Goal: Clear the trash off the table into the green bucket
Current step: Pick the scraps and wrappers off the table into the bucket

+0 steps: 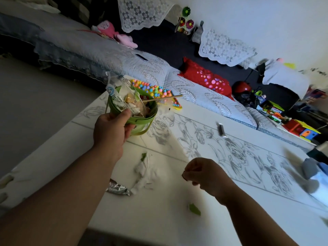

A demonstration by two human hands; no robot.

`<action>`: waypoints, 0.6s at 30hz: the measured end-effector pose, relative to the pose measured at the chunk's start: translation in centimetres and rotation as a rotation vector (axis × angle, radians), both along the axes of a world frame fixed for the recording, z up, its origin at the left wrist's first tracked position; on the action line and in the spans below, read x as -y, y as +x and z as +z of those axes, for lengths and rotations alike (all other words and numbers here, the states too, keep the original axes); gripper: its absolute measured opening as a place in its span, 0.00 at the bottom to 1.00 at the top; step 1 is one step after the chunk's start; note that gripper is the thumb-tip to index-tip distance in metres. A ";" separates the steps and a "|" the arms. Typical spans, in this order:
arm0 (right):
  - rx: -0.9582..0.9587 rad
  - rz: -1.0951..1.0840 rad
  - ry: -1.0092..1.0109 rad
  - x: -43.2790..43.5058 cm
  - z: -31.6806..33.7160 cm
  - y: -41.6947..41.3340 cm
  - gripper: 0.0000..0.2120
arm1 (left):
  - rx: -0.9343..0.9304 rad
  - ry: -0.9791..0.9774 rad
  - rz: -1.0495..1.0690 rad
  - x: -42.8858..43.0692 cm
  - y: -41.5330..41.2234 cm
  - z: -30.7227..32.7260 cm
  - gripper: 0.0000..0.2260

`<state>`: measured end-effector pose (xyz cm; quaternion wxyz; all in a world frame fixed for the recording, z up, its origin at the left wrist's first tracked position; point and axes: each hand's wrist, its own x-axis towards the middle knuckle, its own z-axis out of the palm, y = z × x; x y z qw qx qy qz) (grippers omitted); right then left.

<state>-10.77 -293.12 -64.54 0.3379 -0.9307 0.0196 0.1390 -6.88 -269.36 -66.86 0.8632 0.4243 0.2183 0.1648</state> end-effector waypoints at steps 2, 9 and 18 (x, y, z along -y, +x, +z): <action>-0.123 0.070 -0.099 1.2 0.3 -2.3 0.07 | -0.006 0.010 -0.005 0.3 -0.1 0.1 0.11; -0.039 0.145 -0.400 2.5 -1.7 -5.1 0.07 | -0.007 0.024 0.000 1.0 -0.9 0.4 0.06; 0.058 0.171 -0.292 0.8 -1.9 -4.4 0.06 | -0.009 0.048 0.014 1.2 -1.9 0.4 0.06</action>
